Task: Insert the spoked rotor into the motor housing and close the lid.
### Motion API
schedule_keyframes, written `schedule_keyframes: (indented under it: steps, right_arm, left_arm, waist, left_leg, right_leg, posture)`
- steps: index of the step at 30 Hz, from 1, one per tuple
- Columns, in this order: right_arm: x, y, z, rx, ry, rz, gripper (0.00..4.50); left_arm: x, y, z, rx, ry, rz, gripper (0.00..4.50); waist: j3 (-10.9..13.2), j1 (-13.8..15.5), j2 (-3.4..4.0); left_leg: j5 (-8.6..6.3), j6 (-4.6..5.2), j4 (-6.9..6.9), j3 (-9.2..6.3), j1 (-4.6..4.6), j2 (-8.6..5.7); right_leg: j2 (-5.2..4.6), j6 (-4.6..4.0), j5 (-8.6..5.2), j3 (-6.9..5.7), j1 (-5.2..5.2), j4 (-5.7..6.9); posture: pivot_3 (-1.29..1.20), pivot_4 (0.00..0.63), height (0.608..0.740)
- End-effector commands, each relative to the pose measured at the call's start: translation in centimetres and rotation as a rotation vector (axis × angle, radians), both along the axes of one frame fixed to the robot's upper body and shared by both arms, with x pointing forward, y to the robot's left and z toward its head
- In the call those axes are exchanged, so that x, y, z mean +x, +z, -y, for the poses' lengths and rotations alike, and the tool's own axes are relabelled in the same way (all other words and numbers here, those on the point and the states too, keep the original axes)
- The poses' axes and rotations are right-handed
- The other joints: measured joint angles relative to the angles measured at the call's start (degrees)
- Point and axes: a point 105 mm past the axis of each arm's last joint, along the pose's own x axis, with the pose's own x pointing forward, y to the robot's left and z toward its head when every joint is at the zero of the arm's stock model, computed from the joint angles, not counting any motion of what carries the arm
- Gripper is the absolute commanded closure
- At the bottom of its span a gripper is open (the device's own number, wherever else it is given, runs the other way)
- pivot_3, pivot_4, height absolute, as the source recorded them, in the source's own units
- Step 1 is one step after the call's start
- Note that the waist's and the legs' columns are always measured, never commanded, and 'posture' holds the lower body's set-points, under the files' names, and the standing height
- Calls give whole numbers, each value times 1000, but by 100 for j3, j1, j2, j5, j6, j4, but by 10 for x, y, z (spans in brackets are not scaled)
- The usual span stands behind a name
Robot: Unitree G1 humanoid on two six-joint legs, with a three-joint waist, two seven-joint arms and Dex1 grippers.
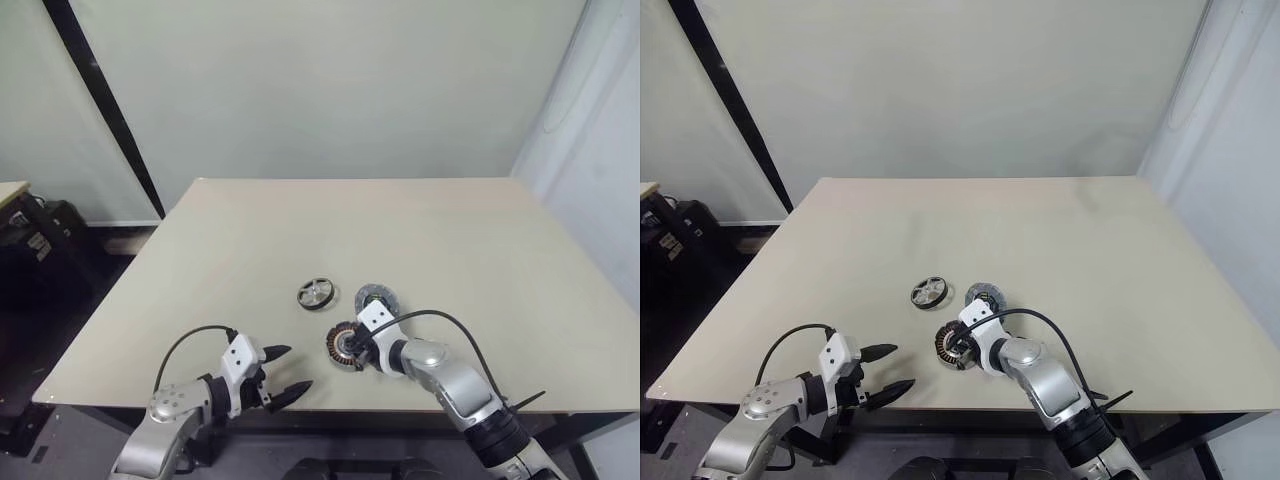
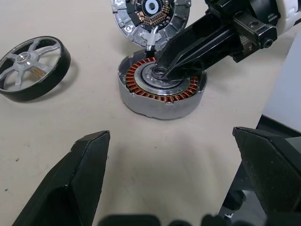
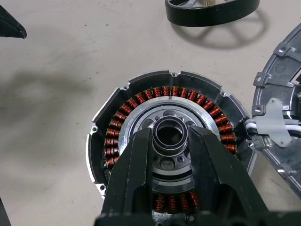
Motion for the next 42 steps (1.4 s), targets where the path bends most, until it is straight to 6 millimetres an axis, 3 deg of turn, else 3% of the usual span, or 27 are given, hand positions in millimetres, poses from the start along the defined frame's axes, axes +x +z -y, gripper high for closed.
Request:
schedule_keyframes:
  steps: [1,42]
  right_arm:
    - [7,13,-4,12,9,54,3706]
    - [3,16,-6,-5,44,50,3706]
  left_arm:
    - [5,10,-3,7,10,53,0]
    - [7,8,0,15,-1,64,0]
  waist:
    - [0,0,0]
    - [-1,-56,0]
  left_leg:
    - [0,0,0,0,0,0]
    - [0,0,5,7,2,21]
  right_leg:
    - [1,0,0,1,0,0]
    - [41,-12,7,32,-2,3]
  posture:
    - [0,0,740]
    - [0,0,740]
